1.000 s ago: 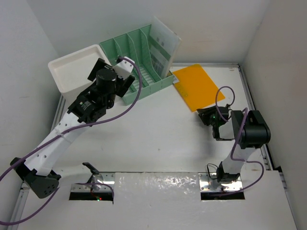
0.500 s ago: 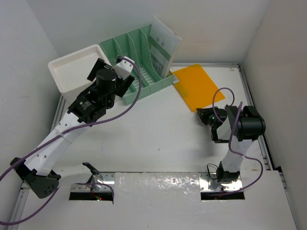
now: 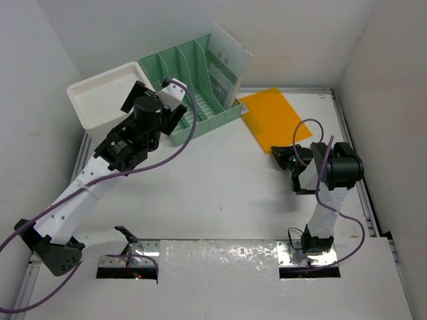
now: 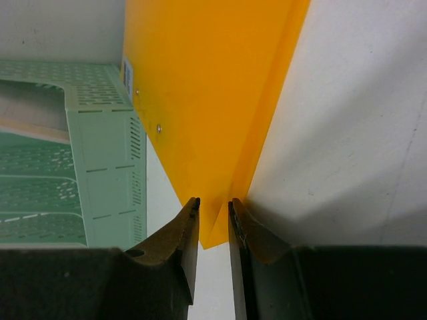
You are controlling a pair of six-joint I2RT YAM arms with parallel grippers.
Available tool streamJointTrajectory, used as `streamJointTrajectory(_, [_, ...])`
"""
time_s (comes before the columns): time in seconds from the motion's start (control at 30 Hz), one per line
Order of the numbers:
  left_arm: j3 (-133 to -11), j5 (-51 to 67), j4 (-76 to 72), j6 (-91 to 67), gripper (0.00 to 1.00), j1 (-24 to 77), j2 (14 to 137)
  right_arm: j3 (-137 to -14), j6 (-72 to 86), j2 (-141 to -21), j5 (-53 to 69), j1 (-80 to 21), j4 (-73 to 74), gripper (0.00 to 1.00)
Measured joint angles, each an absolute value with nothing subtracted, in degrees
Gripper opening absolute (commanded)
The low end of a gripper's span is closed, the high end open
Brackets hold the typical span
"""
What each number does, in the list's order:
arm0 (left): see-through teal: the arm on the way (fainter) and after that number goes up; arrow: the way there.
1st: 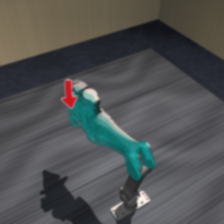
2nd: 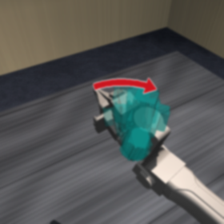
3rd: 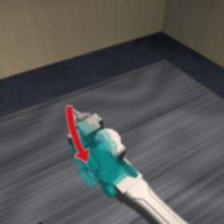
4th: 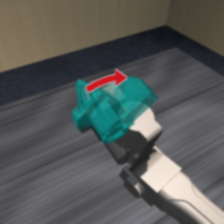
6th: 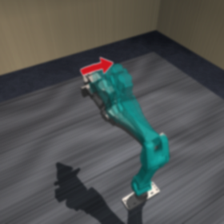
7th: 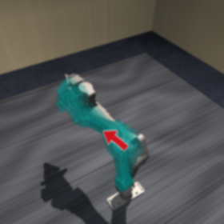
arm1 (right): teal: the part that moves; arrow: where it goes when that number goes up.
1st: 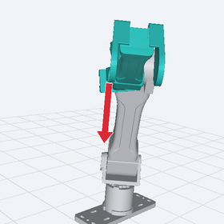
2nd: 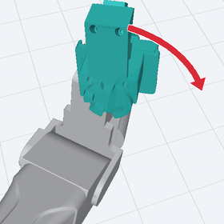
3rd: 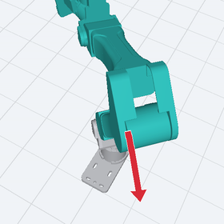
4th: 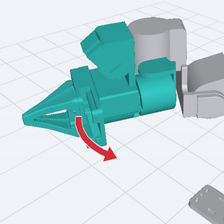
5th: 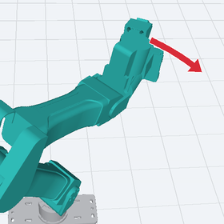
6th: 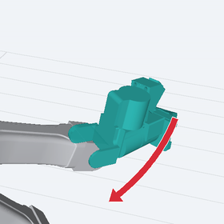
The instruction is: Organize the desk
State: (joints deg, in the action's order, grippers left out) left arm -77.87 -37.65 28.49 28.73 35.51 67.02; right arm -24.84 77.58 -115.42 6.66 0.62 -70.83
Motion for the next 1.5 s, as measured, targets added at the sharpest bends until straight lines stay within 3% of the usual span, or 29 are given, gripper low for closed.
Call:
streamJointTrajectory(0.43, [-77.9, -37.9, 28.5, 28.7, 1.00, 35.5, 67.0, -30.2, 82.0, -120.4, 6.2, -1.5, -72.1, 0.27])
streamJointTrajectory(0.5, [-77.9, -37.8, 28.5, 28.7, 1.00, 35.5, 67.0, -31.6, 82.6, -121.4, 6.0, -2.0, -72.1, 0.21])
streamJointTrajectory(0.6, [-77.9, -37.8, 28.5, 28.7, 1.00, 35.5, 67.0, -32.9, 83.2, -123.0, 5.4, -2.5, -72.1, 0.00])
streamJointTrajectory(0.83, [-77.5, -34.3, 28.5, 29.4, 1.00, 35.5, 67.0, -33.1, 82.0, -123.1, 3.5, -2.5, -73.2, 0.00])
streamJointTrajectory(1.2, [-74.5, -17.1, 30.6, 32.8, 1.00, 35.6, 70.6, -26.0, 71.7, -107.2, 1.1, -2.5, -72.0, 0.00])
streamJointTrajectory(1.5, [-68.5, -18.0, 21.2, 45.8, 1.00, 51.1, 88.8, -20.3, 72.0, -98.9, 1.5, -2.5, -66.4, 0.00])
